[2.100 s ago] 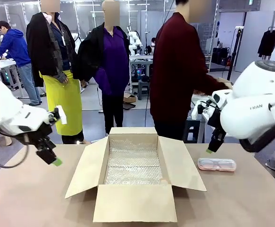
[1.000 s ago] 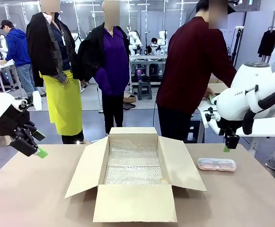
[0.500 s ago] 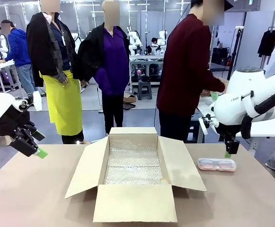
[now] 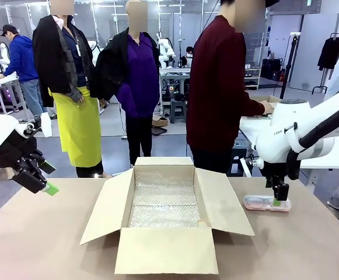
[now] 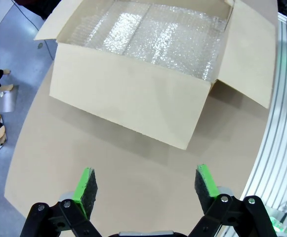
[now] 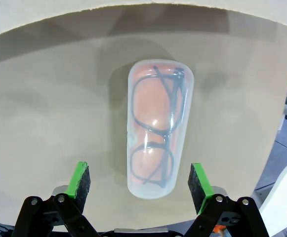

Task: Pack the glasses set securely to prepare it for shipping.
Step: Place the Glasses case inside the Package Box.

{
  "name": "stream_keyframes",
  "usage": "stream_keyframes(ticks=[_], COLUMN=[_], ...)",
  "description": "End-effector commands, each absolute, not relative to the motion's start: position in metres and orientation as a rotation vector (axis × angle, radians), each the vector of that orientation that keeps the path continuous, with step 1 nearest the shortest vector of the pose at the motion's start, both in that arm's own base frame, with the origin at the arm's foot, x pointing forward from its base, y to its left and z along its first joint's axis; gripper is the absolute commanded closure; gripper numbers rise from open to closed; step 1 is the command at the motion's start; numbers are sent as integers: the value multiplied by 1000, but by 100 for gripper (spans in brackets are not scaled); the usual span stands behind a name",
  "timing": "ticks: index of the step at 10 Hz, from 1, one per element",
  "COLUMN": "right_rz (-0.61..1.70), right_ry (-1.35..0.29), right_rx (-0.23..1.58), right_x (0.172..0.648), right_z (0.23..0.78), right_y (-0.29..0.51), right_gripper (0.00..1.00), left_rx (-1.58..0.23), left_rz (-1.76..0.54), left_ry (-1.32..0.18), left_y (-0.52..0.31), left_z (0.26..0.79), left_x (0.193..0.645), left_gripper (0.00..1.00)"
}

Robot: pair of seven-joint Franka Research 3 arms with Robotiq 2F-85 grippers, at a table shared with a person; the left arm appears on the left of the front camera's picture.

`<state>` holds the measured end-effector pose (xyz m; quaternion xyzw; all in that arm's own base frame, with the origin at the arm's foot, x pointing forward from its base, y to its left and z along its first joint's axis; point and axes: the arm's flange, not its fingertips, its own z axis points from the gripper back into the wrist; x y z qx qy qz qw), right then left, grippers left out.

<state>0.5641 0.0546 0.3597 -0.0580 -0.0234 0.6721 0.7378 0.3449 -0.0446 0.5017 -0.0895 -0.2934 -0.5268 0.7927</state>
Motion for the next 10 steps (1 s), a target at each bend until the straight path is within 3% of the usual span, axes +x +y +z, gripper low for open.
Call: stream_keyframes(ticks=[1, 10], right_rz=[1447, 1464], right_ry=[-70, -155], right_rx=[-102, -27], right_x=[570, 595], right_z=[356, 314], right_y=[55, 44], right_gripper=[0, 0], left_rx=[-193, -193], left_rz=[-1151, -1151], left_ry=[-636, -636], left_y=[-42, -42], left_z=[502, 502], left_x=[345, 345], left_gripper=[0, 0])
